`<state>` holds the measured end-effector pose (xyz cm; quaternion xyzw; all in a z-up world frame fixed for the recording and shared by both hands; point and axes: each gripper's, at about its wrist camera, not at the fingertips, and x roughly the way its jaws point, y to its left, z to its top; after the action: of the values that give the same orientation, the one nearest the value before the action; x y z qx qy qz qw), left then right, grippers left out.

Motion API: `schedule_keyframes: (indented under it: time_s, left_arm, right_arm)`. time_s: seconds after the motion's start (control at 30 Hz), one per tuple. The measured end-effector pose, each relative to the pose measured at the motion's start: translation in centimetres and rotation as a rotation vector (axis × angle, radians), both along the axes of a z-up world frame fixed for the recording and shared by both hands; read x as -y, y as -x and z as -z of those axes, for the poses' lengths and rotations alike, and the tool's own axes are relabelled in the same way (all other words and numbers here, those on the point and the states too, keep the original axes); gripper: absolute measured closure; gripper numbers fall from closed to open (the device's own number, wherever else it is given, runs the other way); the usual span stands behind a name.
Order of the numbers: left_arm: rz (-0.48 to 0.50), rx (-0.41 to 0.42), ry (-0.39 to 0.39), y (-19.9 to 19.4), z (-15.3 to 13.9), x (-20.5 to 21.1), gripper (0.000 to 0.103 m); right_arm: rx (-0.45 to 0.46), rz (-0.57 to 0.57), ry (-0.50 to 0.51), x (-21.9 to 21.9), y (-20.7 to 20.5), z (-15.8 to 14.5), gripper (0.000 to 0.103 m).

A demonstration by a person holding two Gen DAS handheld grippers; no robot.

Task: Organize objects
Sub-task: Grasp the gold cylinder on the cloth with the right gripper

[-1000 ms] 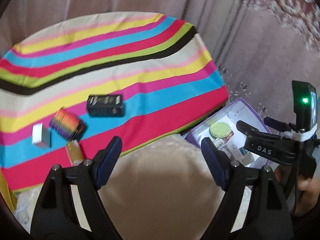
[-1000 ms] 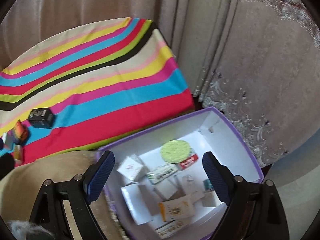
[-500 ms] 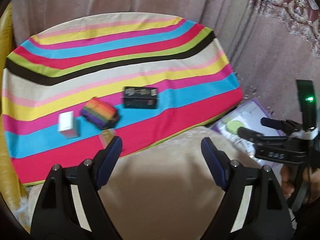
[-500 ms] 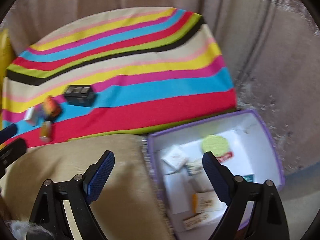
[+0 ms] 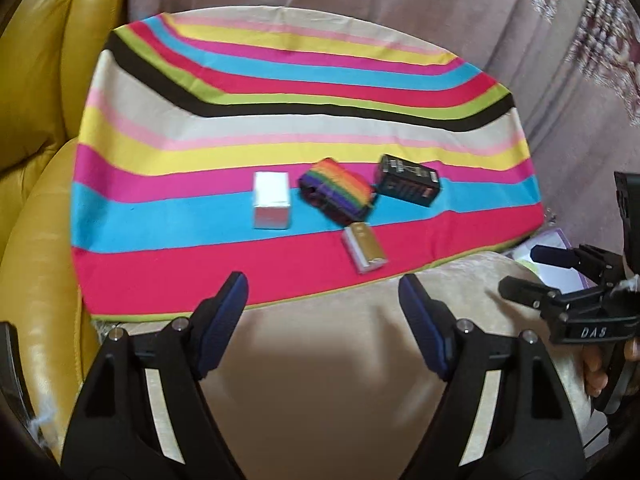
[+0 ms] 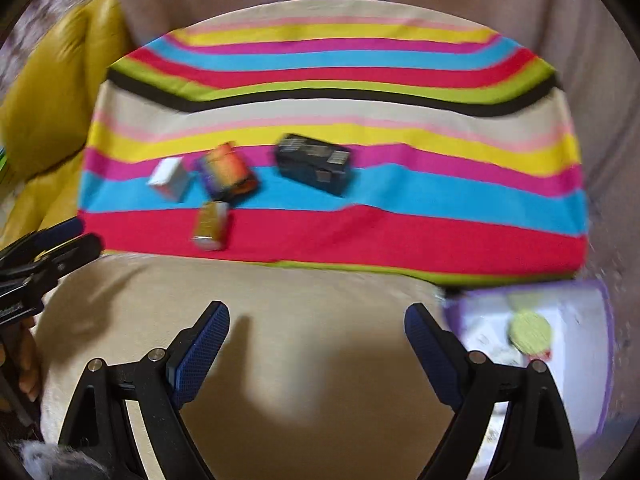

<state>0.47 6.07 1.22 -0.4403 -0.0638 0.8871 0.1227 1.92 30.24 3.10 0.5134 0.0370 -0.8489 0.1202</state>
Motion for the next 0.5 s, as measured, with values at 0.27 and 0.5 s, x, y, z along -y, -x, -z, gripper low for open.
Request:
schedule_keyframes:
  time_s: [0.27, 0.5]
  left_arm:
    - [-0.049, 0.014, -0.022, 0.2, 0.8, 2.0, 0.023]
    - [-0.076, 0.057, -0.065, 0.7, 2.2, 2.8, 0.023]
  right_arm:
    - [0.057, -0.183, -0.049, 6.2, 3.3, 1.6, 0.022]
    - [0.148, -0.229, -0.045, 8.7, 6.0, 4.0, 0.032]
